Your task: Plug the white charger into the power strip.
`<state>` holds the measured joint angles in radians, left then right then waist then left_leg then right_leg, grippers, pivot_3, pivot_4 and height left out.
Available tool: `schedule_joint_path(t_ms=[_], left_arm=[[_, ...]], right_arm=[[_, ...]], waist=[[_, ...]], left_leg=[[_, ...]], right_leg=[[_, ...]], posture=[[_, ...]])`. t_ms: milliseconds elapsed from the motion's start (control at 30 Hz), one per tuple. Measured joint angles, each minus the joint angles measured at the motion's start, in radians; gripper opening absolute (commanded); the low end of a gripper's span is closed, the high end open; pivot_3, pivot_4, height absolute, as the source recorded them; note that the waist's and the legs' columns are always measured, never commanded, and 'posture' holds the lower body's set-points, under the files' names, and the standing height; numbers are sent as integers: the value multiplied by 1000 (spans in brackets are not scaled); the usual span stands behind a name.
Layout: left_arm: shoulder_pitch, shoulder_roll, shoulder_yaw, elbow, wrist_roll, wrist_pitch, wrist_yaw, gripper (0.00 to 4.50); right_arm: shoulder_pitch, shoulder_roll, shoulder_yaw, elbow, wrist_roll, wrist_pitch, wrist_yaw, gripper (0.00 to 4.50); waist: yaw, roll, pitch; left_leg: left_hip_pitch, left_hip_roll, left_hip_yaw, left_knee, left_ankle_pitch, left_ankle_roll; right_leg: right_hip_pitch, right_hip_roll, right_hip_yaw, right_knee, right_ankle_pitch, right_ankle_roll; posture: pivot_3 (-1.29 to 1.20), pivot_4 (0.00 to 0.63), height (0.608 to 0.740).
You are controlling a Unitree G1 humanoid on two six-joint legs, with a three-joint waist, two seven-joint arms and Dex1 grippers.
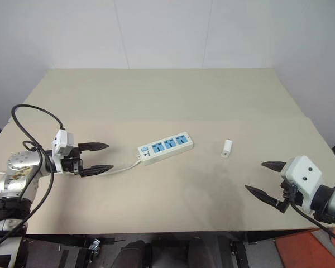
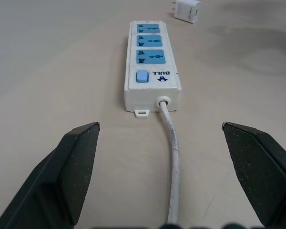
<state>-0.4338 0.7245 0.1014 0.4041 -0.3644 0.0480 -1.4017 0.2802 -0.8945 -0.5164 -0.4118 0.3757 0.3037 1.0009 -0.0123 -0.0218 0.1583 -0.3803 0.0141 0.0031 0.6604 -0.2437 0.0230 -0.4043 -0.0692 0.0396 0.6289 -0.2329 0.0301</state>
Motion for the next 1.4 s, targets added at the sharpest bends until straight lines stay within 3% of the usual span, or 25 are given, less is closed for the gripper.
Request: schedule_joint_path(t_ms=[200,333,533,900,1100,1400], left_arm=[[-4,-49,18,20,8,-79,63,4487],[-101,-198,16,181,9,-189,69,4487],[-272,-280,-32,456,77,-336,44,4487],[-373,-359,-26,715,92,-423,-61,4487],[-388,-385,-49,786,198,-567,43,4487],[-392,-425,-37,831,206,-594,67,4487]], right_arm=[[-57,-6,40,15,-14,-1,-4,4500],[-134,-5,114,19,-31,-1,-24,4500],[-222,12,196,16,-48,4,-79,4500],[-204,50,269,-77,-79,44,-174,4500],[-184,63,275,-140,-78,79,-207,4500],[-180,66,275,-179,-85,110,-228,4500]], waist=[[0,0,0],[12,-1,0],[10,-1,0],[7,-2,0],[8,-2,0],[8,-2,1]], left_leg=[[1,0,0,0,0,0],[0,-1,0,1,0,0],[-3,-2,-1,1,0,0],[-3,-2,-1,1,0,0],[-3,-2,-1,1,0,0],[-3,-2,-1,1,0,0]], right_leg=[[1,0,0,0,0,0],[1,0,0,0,0,0],[-1,0,-1,-1,1,1],[-1,0,-1,-1,1,1],[-1,0,-1,-1,1,1],[-1,0,-1,-1,1,1]], posture=[[0,150,740],[0,150,740],[0,150,740],[0,150,740],[0,150,740],[0,150,740]])
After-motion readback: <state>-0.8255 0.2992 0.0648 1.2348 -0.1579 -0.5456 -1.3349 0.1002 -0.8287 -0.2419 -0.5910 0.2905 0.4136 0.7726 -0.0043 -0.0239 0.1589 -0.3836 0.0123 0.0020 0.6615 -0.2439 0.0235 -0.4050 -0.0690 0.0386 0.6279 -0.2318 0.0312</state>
